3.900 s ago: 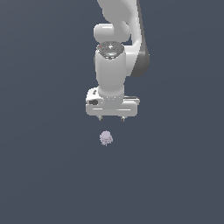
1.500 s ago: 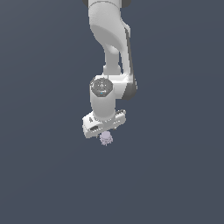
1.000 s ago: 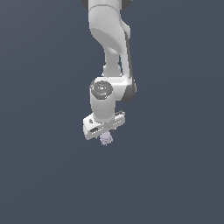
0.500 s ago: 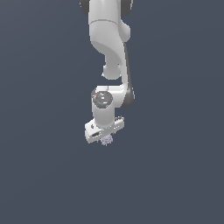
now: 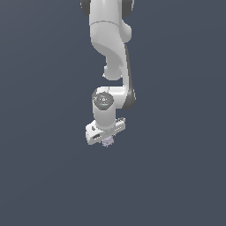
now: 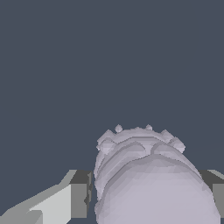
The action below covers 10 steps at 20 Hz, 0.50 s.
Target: Pick up the object and move it to a goal position.
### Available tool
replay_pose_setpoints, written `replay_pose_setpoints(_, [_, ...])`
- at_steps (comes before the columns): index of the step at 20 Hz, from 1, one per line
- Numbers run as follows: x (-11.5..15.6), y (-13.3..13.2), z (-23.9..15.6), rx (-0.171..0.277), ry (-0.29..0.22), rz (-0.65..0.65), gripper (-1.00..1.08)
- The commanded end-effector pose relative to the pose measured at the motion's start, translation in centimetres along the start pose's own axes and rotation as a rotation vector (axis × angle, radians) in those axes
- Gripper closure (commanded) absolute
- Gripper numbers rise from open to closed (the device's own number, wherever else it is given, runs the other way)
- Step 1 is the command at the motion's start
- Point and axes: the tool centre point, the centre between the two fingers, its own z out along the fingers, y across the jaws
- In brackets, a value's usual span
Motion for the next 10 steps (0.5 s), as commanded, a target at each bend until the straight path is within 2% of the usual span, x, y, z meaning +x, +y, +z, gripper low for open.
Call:
replay_pose_setpoints(1, [0.0, 0.0, 0.0, 0.0, -0.001, 0.0, 1.08])
replay_pose_setpoints(10, [-0.1, -1.0, -0.6, 0.0, 0.0, 0.0, 1.08])
